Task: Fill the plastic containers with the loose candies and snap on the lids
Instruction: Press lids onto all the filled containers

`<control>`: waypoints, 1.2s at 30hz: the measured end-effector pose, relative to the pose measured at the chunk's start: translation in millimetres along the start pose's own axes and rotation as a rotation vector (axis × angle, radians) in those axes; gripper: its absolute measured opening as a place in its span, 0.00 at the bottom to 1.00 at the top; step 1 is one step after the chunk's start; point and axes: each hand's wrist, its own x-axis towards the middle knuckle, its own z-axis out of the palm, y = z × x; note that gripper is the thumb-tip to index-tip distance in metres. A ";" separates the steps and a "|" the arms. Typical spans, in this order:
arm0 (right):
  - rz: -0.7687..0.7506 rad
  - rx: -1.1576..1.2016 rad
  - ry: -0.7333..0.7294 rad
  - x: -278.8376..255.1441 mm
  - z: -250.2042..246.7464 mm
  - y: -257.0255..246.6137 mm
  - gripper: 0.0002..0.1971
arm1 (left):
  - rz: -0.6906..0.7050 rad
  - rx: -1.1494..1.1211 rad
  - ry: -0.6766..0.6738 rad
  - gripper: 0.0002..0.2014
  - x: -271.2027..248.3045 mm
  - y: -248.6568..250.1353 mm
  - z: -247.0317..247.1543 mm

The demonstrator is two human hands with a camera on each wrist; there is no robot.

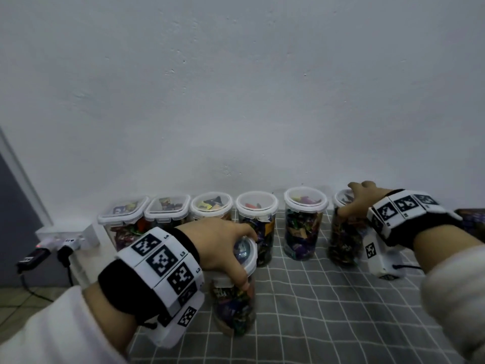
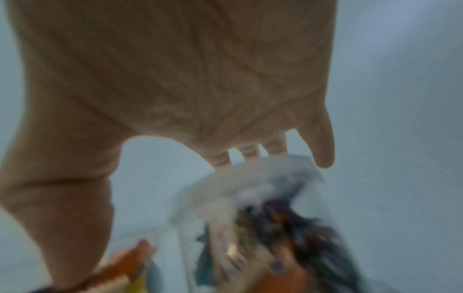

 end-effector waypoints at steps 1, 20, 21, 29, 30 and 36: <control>-0.028 -0.014 -0.024 -0.9 -6.5 -5.1 0.48 | 0.000 -0.001 0.000 0.40 0.1 -0.2 0.0; -0.250 -0.100 -0.072 -2.2 -5.9 -75.0 0.39 | 0.020 0.005 0.036 0.39 -0.4 -4.6 2.3; -0.246 -0.100 -0.079 -3.0 -6.2 -74.4 0.40 | 0.022 0.004 0.039 0.39 -0.6 -4.4 2.6; -0.099 0.097 -0.140 13.3 -21.5 -4.0 0.69 | 0.035 -0.018 0.044 0.39 1.1 -7.1 3.8; -0.077 0.075 -0.162 13.5 -15.9 4.3 0.70 | 0.035 -0.019 0.041 0.39 1.3 -7.1 3.8; -0.078 0.157 -0.055 7.9 -0.3 7.4 0.63 | 0.040 0.011 0.043 0.39 2.4 -4.4 4.9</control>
